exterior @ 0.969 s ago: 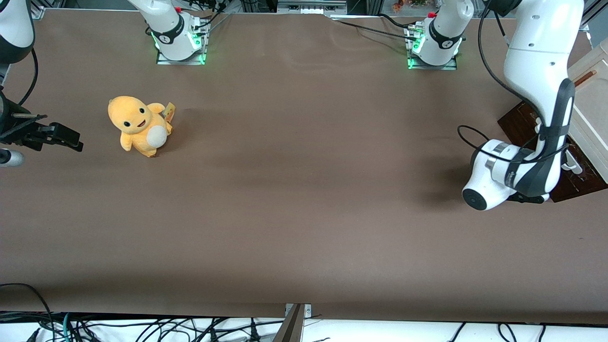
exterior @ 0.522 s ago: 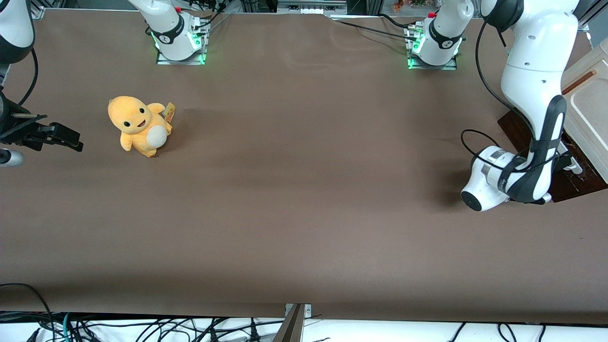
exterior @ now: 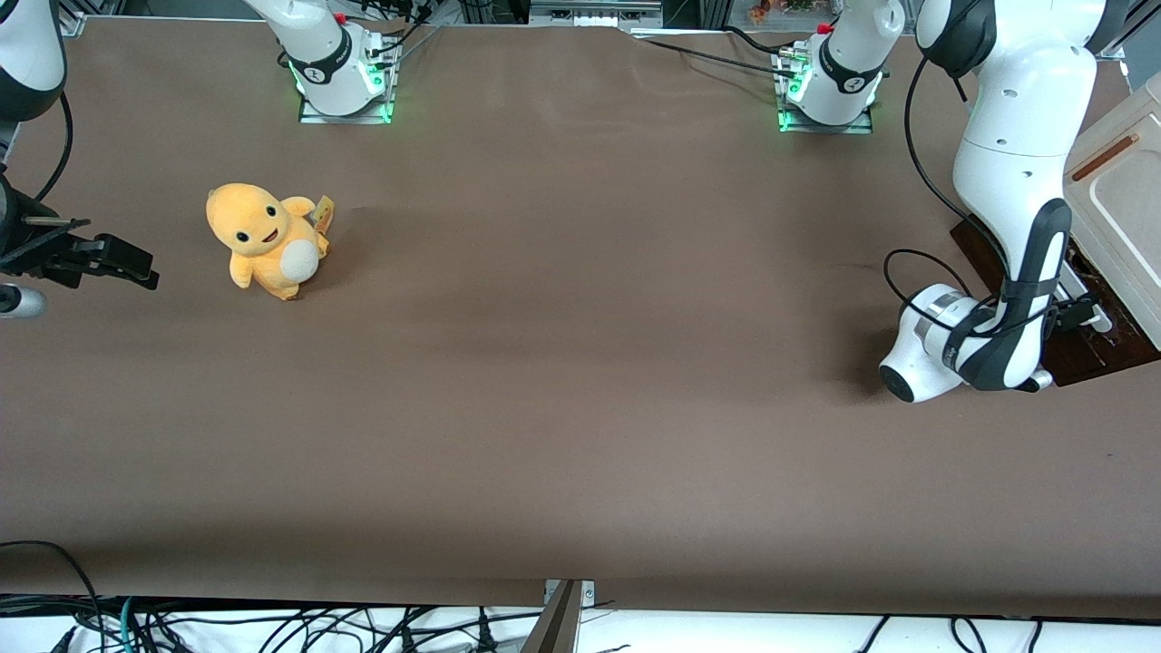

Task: Open lower drawer with left arm only
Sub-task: 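Close the left gripper on the lower drawer's white handle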

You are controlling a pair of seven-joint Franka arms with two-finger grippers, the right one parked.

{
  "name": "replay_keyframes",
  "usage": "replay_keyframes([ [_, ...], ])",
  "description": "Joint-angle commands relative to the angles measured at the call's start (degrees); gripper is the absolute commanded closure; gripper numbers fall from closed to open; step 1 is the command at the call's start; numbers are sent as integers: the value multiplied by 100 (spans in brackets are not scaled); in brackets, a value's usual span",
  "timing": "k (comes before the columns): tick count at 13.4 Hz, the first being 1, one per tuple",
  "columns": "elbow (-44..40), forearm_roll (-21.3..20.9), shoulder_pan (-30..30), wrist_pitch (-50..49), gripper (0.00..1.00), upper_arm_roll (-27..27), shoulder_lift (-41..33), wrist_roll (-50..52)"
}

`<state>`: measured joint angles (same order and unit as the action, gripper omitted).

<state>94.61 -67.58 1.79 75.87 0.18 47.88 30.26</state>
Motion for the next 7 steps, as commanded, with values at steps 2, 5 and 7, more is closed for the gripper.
replay_keyframes([
  [2,-127,-211,32,-108,72,17,99,-81],
  [5,-136,-211,15,-108,92,9,108,-195],
  [7,-145,-220,-20,-117,96,9,116,-283],
])
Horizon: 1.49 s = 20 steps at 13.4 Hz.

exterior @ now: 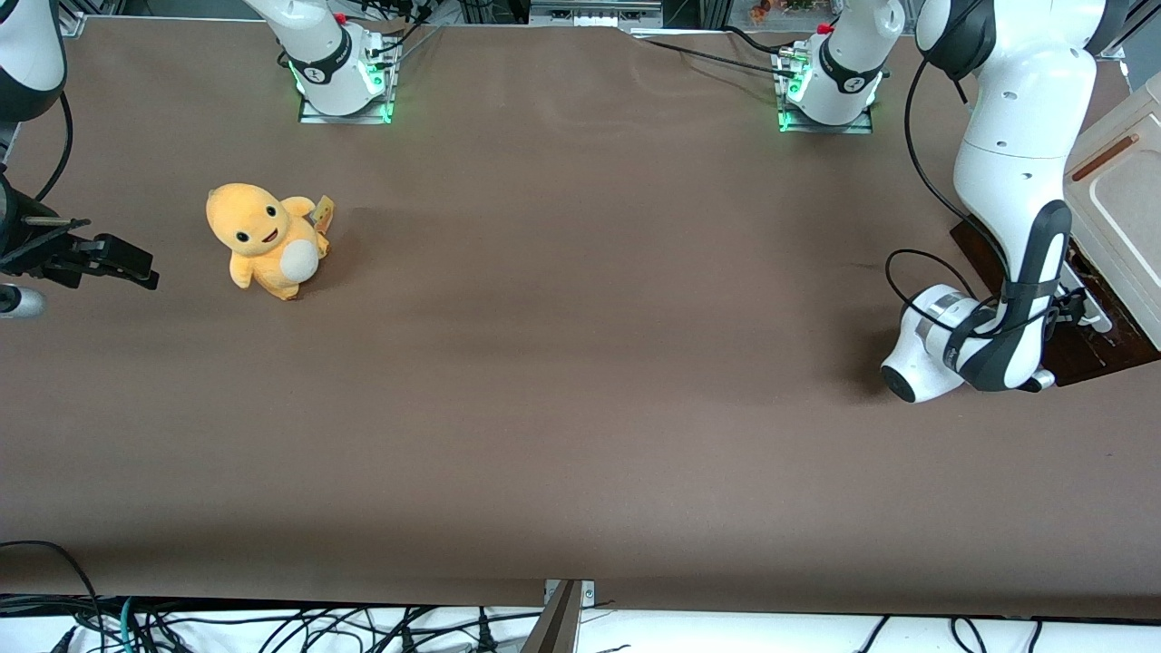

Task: Open lower drawer with left arm only
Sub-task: 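Close the left gripper on the lower drawer's white handle, then pull the lower drawer outward from the cabinet with the left gripper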

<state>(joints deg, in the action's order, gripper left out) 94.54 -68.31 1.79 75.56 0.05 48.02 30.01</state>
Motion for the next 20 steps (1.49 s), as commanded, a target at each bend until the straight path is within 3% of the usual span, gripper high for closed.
replay_keyframes([
  [1,-155,-139,-65,-85,96,21,94,-415],
  [20,-410,11,-847,-603,95,92,191,-637],
])
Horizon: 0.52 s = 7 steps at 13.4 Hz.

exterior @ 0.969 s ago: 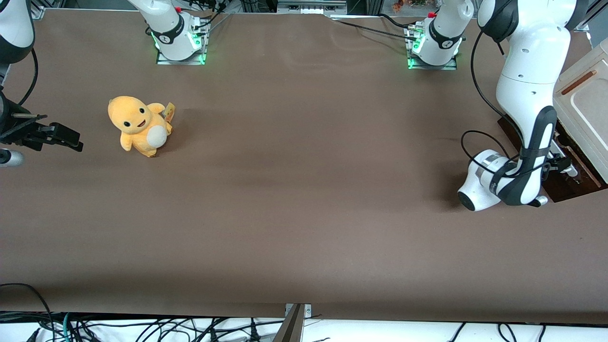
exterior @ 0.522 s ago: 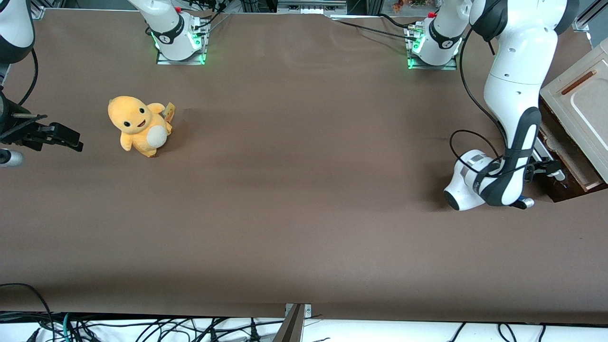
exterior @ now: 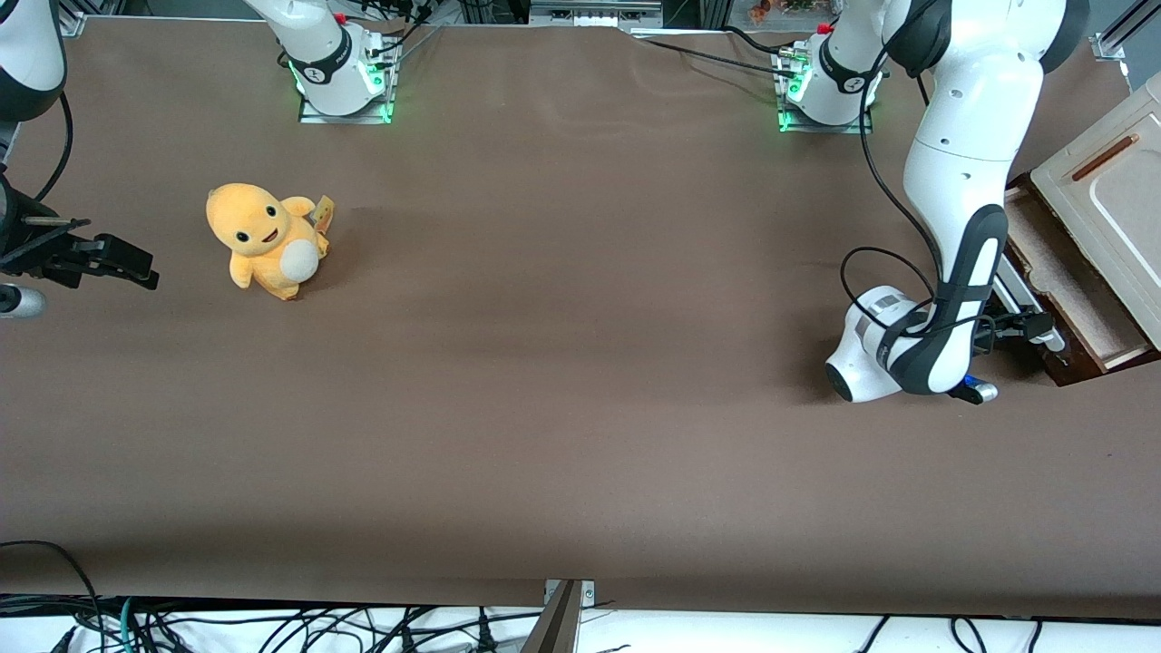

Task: Open lower drawer with left arm only
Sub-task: 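Pull the lower drawer outward from the cabinet with the left gripper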

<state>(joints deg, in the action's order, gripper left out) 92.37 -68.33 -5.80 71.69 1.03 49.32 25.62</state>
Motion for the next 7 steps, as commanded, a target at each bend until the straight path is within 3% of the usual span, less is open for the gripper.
replay_keyframes([
  [1,-185,13,-114,-208,95,-6,69,-198],
  [7,-316,101,-184,-208,94,-6,184,-198],
])
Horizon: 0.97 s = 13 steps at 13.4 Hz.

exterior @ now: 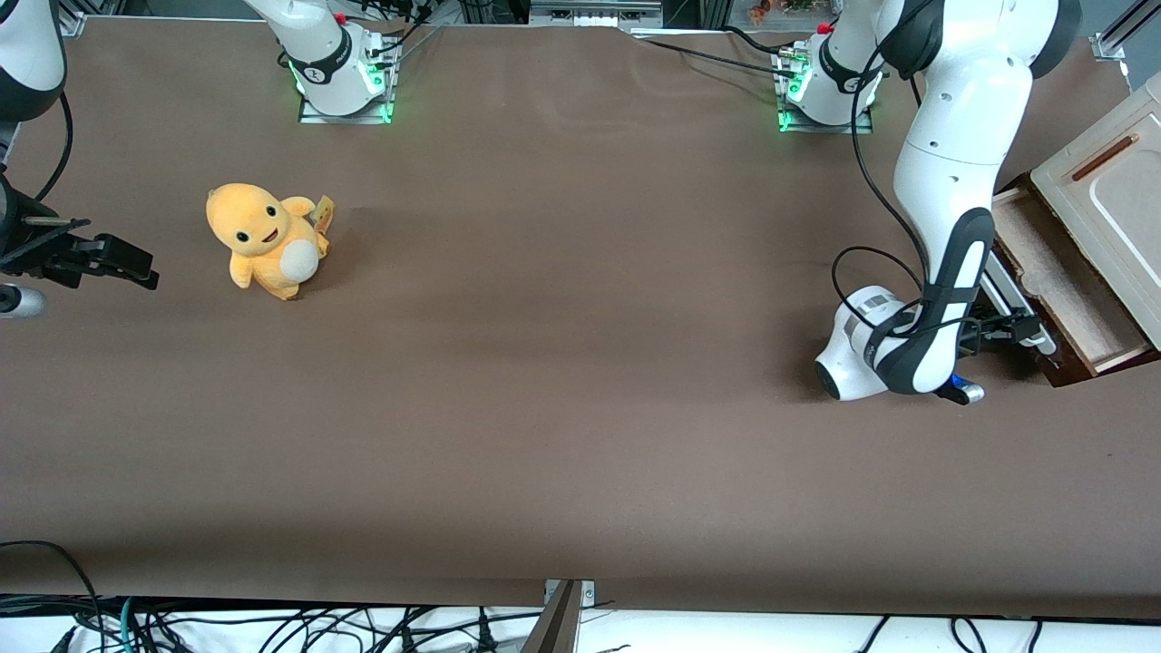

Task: Open lower drawer with left arm only
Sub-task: 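Pull the lower drawer outward from the cabinet with the left gripper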

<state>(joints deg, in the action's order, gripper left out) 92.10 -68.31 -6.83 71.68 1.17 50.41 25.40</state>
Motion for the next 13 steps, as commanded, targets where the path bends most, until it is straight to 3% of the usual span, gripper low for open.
replay_keyframes([
  [1,-306,90,-90,-207,94,-20,100,-184],
  [5,-324,168,-186,-207,92,-20,100,-184],
  [7,-315,222,-178,-207,83,-29,100,-184],
  [8,-315,222,-169,-207,48,-20,100,-193],
  [9,-315,222,-169,-198,0,-20,91,-202],
  [13,-315,195,-187,-207,0,-29,56,-202],
])
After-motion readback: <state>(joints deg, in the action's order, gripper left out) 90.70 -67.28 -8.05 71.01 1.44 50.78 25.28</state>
